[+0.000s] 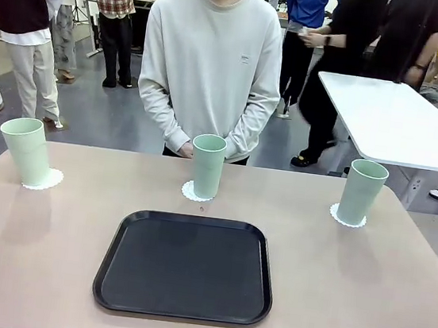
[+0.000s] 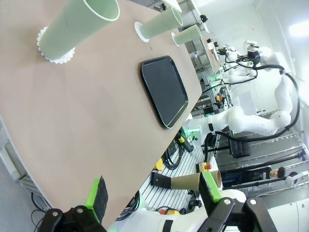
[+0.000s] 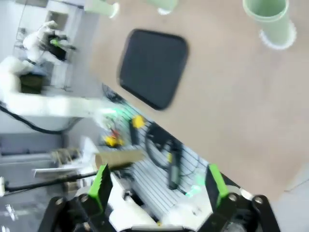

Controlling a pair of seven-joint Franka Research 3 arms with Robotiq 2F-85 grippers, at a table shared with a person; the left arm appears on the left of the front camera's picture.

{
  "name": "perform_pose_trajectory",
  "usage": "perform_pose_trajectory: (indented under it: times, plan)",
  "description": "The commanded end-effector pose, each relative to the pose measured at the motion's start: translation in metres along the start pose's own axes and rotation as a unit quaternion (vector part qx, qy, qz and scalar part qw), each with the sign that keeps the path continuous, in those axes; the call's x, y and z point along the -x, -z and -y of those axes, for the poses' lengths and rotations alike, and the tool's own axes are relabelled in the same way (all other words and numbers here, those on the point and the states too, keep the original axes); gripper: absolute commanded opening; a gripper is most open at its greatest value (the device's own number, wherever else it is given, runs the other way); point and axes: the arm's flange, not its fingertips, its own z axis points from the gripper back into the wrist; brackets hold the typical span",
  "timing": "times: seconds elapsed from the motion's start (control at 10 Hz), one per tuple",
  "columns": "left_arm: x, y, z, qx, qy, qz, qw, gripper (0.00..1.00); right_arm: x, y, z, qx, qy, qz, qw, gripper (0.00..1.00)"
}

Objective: Place coasters on the table and set cups on them.
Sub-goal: Take one Reusable plastic cup from the Flat Tray and place it on a coaster set by the human.

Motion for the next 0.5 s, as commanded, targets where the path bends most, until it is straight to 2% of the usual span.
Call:
perform_pose_trajectory:
  times: [0.0,0.1,0.2,0.4]
  plan:
    - [0.000,-0.001,0.002,-0.001,0.003,0.001,1.000,1.00,-0.012,0.014,0.075,-0.345,0.133,0.164,0.915,1.00]
    - [0.000,-0.001,0.002,-0.001,0.003,0.001,1.000,1.00,-0.010,0.022,0.109,-0.350,0.189,0.215,0.892,1.00]
    - [0.000,-0.001,0.002,-0.001,0.003,0.001,1.000,1.00,-0.007,0.034,0.128,-0.361,0.225,0.242,0.872,1.00]
    - [0.000,-0.001,0.002,-0.001,0.003,0.001,1.000,1.00,0.001,0.047,0.142,-0.345,0.287,0.251,0.858,1.00]
